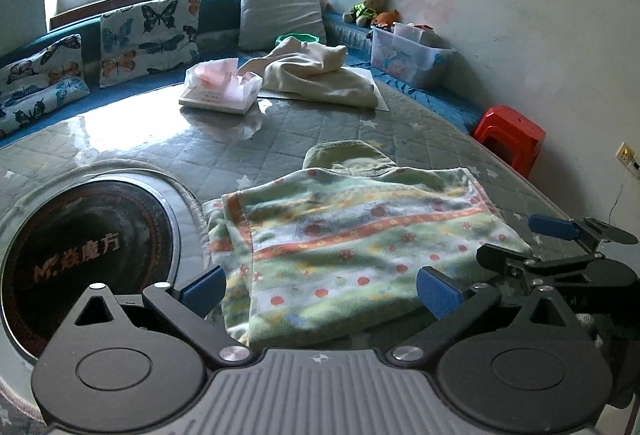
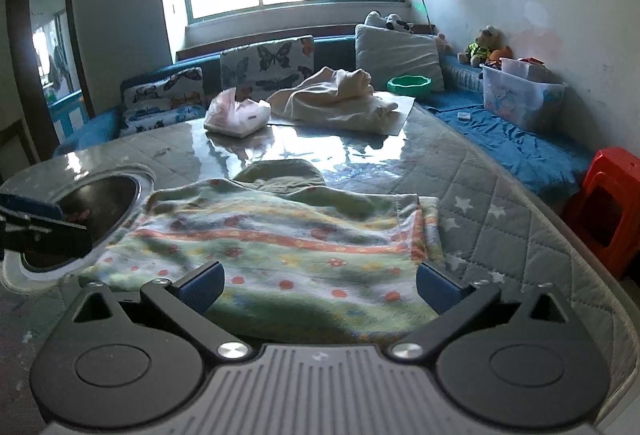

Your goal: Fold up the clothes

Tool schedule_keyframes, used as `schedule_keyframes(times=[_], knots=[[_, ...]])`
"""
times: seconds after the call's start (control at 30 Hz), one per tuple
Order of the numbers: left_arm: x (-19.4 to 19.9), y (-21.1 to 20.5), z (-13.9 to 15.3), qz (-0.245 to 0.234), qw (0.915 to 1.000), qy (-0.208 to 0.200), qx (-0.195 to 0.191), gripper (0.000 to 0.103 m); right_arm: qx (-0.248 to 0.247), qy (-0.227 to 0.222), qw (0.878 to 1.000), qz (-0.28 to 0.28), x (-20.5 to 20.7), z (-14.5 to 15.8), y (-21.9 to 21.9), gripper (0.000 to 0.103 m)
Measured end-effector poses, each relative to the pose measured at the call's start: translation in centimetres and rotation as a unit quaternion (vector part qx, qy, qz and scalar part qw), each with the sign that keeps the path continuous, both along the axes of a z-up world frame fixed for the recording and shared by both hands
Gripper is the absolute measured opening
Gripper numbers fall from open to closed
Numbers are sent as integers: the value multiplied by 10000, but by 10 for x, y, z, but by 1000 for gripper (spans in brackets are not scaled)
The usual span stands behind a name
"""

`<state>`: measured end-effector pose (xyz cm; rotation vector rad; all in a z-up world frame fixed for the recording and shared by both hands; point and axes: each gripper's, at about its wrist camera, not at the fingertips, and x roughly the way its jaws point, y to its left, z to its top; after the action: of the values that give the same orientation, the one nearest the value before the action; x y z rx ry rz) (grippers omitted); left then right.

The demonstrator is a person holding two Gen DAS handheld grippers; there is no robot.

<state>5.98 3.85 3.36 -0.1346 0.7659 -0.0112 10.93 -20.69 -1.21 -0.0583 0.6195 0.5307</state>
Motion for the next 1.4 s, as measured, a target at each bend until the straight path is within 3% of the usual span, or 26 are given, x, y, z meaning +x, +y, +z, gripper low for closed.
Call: schedule_keyframes(times=[0.8,1.07,1.4], knots=[[-47,-6,6,45,9992,-381,107,103,378,-125,9992,-30,-41,14,2,103],[-60,-14,5,19,9994,-330,94,103,356,-478,9982,8,-63,22,4,103],[-77,-24,2,6,9994,-309,154,103,468,-458,9978,142,-78,24,1,103]])
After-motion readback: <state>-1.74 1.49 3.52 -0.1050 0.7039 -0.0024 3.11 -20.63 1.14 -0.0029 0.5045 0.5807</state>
